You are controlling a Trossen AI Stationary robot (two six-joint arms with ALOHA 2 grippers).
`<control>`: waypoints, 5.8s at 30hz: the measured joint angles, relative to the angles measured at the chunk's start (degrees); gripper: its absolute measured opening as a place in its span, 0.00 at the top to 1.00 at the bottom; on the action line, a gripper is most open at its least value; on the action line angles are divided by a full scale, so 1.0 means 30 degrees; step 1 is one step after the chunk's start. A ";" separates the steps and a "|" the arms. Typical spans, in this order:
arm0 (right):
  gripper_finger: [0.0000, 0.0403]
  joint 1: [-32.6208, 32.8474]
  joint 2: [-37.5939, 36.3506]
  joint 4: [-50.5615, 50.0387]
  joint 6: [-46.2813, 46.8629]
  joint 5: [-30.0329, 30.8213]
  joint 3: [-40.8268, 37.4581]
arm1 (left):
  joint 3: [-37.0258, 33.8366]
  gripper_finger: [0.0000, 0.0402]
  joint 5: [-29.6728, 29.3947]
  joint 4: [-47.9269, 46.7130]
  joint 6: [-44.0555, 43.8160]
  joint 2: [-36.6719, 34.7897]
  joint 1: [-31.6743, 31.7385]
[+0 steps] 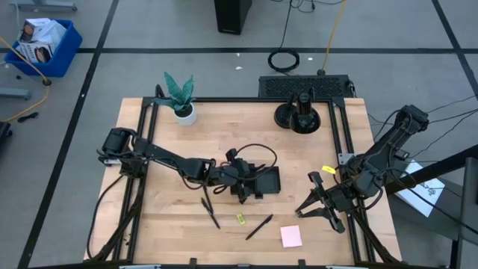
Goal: Pick and place office supplies into organizer
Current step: Put the top left black pen into the black desk organizer, then put the bottom left black pen into the black desk organizer
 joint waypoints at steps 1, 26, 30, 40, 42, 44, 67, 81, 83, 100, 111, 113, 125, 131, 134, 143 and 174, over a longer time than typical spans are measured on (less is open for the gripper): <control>0.78 0.0001 0.0000 0.0003 0.0000 0.0000 0.0000 | 0.0000 0.89 0.0000 0.0014 0.0048 0.0000 0.0000; 0.78 0.0003 0.0000 -0.0003 0.0007 -0.0007 0.0000 | -0.0015 0.89 -0.0140 -0.0903 -0.0626 -0.0189 0.0007; 0.78 0.0007 0.0000 0.0004 0.0007 -0.0007 0.0000 | -0.0015 0.89 -0.0138 -0.1043 -0.0901 -0.0182 0.0007; 0.78 0.0001 0.0000 0.0003 0.0007 -0.0007 0.0000 | -0.0015 0.89 -0.0119 -0.1194 -0.1320 -0.0182 0.0015; 0.78 0.0005 0.0000 -0.0003 0.0007 -0.0007 0.0000 | -0.0015 0.89 -0.0117 -0.1316 -0.1543 -0.0182 0.0015; 0.78 0.0007 0.0000 -0.0003 0.0007 -0.0019 0.0000 | -0.0015 0.89 -0.0109 -0.1338 -0.1674 -0.0182 0.0015; 0.78 0.0007 0.0000 0.0004 0.0455 -0.0066 0.0000 | -0.0015 0.89 0.0080 -0.1269 -0.2587 -0.0182 0.0007; 0.78 0.0004 0.0000 -0.0003 0.0488 -0.0066 0.0000 | -0.0015 0.78 0.0015 -0.1269 -0.2027 -0.0182 0.0007; 0.78 0.0003 0.0000 -0.0003 0.0488 -0.0066 0.0000 | -0.0015 0.78 0.0015 -0.1269 -0.1947 -0.0182 0.0007; 0.78 0.0007 0.0000 0.0004 0.0444 -0.0066 0.0004 | -0.0006 0.78 -0.0140 -0.0790 -0.0509 -0.1350 0.0036; 0.78 0.0007 0.0000 0.0012 0.0350 -0.0066 0.0007 | 0.0022 0.78 -0.0517 -0.2098 0.0915 -0.6817 -0.1215; 0.78 0.0004 0.0000 0.0011 0.0347 -0.0066 0.0007 | 0.0022 0.78 -0.0510 -0.2865 0.0613 -0.7325 -0.1950; 0.78 0.0007 0.0000 0.0012 -0.0153 -0.0066 0.0007 | 0.0015 0.78 -0.1446 -0.4906 -0.2974 -0.7737 -0.6974; 0.78 0.0006 0.0000 0.0012 -0.0153 -0.0066 0.0007 | 0.0012 0.78 -0.2871 -0.5511 -0.6302 -0.6791 -0.8764; 0.78 0.0007 0.0000 0.0019 -0.0156 -0.0066 0.0007 | -0.0002 0.78 -0.3022 -0.5318 -0.7322 -0.5823 -0.9291; 0.78 0.0000 0.0000 0.0019 -0.0153 -0.0066 0.0007 | -0.0015 0.78 -0.2057 -0.6008 -1.2034 -0.3581 -1.0381; 0.78 0.0000 0.0000 0.0179 -0.0160 -0.0058 0.0007 | -0.0007 0.78 -0.0459 -1.5223 -1.6595 -0.3432 -1.2597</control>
